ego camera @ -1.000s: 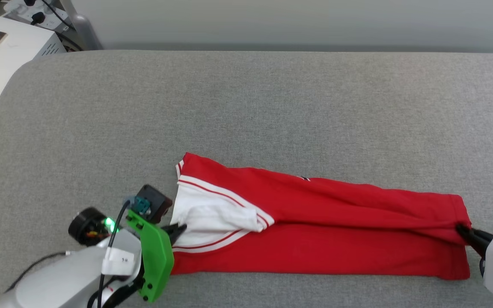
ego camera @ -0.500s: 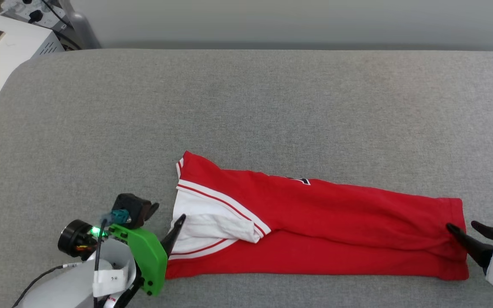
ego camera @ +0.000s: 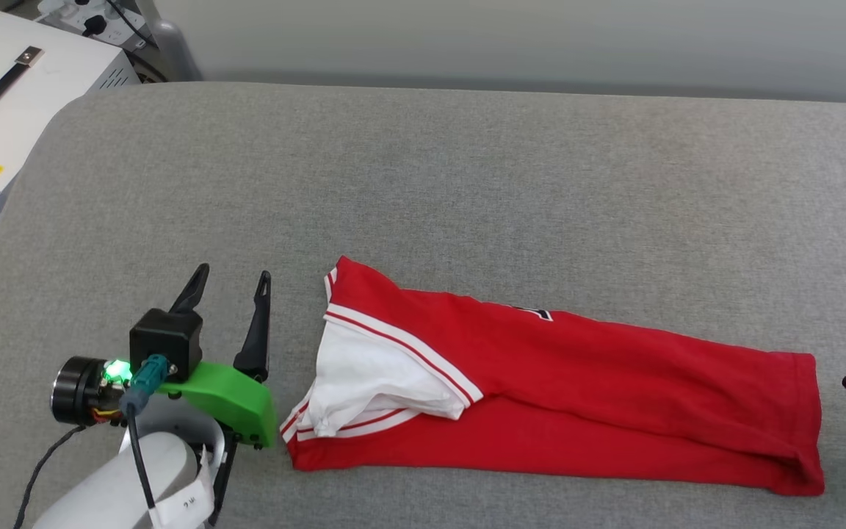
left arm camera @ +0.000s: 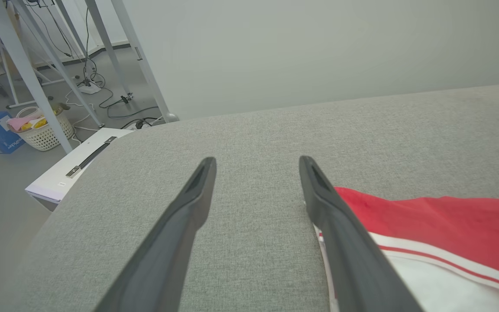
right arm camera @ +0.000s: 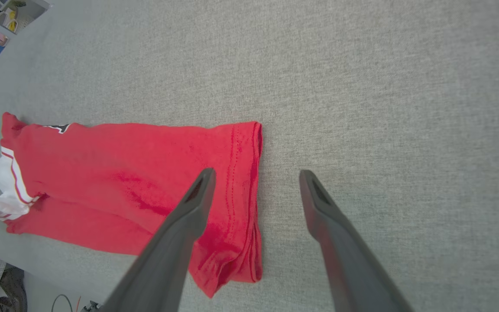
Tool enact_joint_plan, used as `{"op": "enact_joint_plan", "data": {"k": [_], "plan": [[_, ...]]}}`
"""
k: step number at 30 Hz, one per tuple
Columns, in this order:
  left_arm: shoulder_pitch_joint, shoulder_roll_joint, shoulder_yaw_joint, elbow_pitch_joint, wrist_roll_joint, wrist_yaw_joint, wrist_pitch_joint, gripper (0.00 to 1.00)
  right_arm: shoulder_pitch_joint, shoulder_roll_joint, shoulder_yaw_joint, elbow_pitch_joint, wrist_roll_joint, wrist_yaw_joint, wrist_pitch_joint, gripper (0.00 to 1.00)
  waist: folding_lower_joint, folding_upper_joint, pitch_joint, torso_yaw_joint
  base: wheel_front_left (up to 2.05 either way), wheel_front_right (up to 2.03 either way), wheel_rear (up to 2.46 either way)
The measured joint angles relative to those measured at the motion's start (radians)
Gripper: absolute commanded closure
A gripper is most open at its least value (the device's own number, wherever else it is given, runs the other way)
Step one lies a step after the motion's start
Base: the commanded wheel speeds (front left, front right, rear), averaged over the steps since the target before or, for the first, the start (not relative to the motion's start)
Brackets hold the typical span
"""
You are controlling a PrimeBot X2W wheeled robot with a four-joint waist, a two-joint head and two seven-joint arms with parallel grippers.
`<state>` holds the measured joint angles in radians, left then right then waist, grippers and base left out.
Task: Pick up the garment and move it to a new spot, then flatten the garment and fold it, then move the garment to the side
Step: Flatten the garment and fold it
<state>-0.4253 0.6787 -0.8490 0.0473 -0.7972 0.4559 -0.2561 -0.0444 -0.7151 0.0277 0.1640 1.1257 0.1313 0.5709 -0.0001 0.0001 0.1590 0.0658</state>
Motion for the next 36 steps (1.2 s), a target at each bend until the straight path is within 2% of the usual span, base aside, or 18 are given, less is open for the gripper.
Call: {"op": "enact_joint_plan", "data": {"k": [2,8,13,18,19,20,21,27,36], "plan": [[0.041,-0.028,0.052,-0.012,0.049,0.015,0.000,0.00,0.000,0.006,0.002,0.026,0.004,0.000,0.025,0.00,0.0000,0.0000,0.007,0.009,0.00,0.00,0.00],[0.130,-0.126,0.174,-0.036,0.174,0.013,0.000,0.00,0.000,0.053,0.042,0.075,-0.011,0.000,0.051,0.00,0.0000,0.0000,0.031,0.038,0.00,0.00,0.00],[0.179,-0.214,0.265,-0.033,0.263,-0.033,0.000,0.00,-0.018,0.084,0.078,0.094,-0.030,0.000,0.058,0.00,0.0000,0.0000,0.048,0.059,0.00,0.00,0.00],[0.208,-0.301,0.357,-0.021,0.354,-0.097,0.000,0.00,-0.046,0.104,0.120,0.110,-0.052,0.000,0.053,0.00,0.0000,-0.0001,0.059,0.071,0.00,0.00,0.00],[0.214,-0.315,0.374,-0.016,0.379,-0.106,0.000,0.00,-0.051,0.103,0.131,0.113,-0.061,0.000,0.050,0.51,0.0000,0.0000,0.059,0.071,0.00,0.00,0.00],[0.219,-0.326,0.389,-0.014,0.396,-0.114,0.000,0.00,-0.056,0.103,0.137,0.116,-0.067,0.000,0.048,0.84,0.0000,0.0000,0.059,0.071,0.00,0.00,0.00],[0.247,-0.370,0.446,0.004,0.450,-0.160,0.000,0.00,-0.071,0.098,0.149,0.146,-0.075,0.000,0.021,1.00,0.0000,0.0000,0.053,0.067,0.00,0.00,0.00],[0.289,-0.416,0.519,0.020,0.512,-0.216,0.000,0.00,-0.084,0.092,0.130,0.202,-0.065,0.002,-0.018,1.00,0.0000,0.0000,0.031,0.058,0.00,0.00,0.00],[0.327,-0.460,0.571,0.051,0.584,-0.294,0.000,0.00,-0.080,-0.032,0.058,0.265,-0.102,0.001,-0.040,1.00,0.0000,0.0000,-0.011,0.049,0.00,0.00,0.00]]}}
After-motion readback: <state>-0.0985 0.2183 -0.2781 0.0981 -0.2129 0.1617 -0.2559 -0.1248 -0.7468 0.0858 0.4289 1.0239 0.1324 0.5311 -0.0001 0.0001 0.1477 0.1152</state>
